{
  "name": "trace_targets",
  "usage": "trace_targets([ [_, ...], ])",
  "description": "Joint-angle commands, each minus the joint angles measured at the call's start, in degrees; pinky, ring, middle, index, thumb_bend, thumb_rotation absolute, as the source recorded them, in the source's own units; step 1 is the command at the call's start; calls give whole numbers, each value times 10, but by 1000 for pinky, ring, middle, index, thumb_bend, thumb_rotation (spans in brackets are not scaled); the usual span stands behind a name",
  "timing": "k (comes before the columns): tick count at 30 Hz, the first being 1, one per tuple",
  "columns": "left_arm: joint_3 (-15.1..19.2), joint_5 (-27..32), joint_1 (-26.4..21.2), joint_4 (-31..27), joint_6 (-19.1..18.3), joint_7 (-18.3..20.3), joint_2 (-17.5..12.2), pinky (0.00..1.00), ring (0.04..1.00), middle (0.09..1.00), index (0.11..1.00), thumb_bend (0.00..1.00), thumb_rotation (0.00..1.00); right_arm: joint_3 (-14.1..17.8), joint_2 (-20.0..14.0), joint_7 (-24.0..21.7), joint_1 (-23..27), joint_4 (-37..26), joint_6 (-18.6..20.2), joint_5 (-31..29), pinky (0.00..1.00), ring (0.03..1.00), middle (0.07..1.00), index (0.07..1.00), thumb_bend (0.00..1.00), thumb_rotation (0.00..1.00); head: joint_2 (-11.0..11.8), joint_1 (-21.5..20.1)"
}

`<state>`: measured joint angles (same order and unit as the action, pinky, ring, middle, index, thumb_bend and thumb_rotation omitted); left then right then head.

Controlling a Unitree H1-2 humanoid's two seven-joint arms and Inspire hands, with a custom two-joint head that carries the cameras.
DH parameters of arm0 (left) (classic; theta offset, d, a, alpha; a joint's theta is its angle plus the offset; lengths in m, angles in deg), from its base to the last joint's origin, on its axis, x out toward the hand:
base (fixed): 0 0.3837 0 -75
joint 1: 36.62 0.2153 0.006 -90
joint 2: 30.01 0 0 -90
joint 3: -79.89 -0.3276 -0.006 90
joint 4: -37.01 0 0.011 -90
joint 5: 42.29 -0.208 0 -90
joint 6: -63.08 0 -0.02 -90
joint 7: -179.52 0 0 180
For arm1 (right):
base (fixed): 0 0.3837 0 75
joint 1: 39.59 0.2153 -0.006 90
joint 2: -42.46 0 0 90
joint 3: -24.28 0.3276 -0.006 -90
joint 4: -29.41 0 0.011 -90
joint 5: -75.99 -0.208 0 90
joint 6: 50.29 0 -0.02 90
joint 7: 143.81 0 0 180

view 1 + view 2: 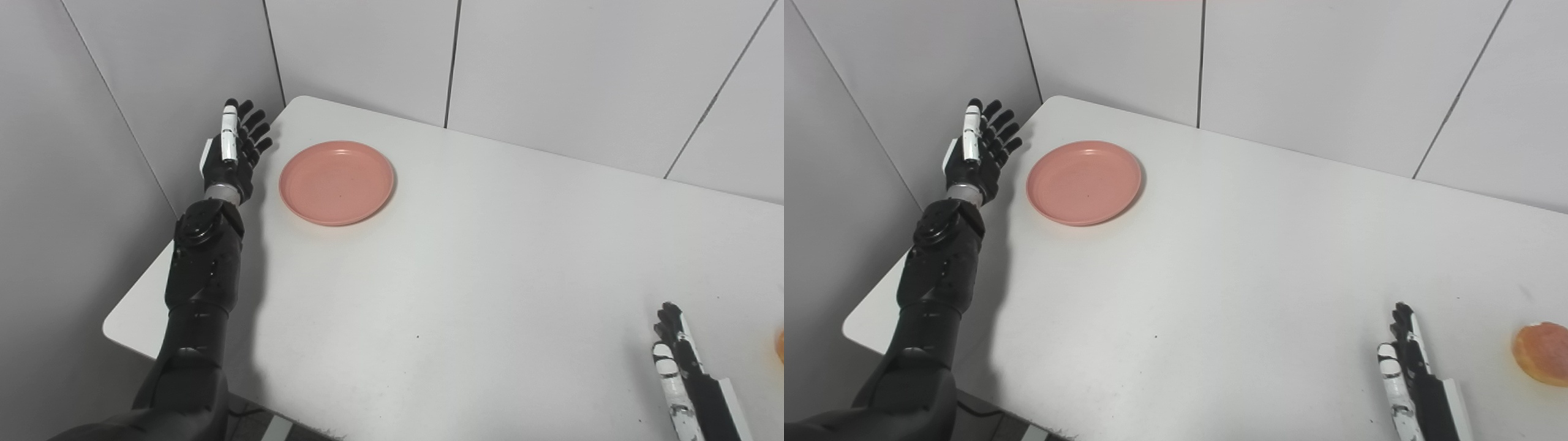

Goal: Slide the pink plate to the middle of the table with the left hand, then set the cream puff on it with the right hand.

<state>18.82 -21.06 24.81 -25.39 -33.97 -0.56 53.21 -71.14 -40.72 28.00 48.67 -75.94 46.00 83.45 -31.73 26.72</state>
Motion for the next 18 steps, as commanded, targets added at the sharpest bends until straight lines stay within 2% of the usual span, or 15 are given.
trace_targets([
  [1,3,8,-17,-6,24,5,-20,901,891,889,876,377,1000,3,-1,2,2,-22,2,-2,1000,1000,1000,1000,0,1000,0,0],
  [10,-5,16,-11,33,42,31,-17,894,902,893,879,396,1000,2,-1,1,5,-19,0,1,1000,1000,1000,1000,0,1000,0,-1],
  [18,-9,33,-10,49,33,38,4,883,869,872,863,403,1000,-1,0,0,4,-21,-3,3,1000,1000,1000,1000,0,1000,-3,-4],
])
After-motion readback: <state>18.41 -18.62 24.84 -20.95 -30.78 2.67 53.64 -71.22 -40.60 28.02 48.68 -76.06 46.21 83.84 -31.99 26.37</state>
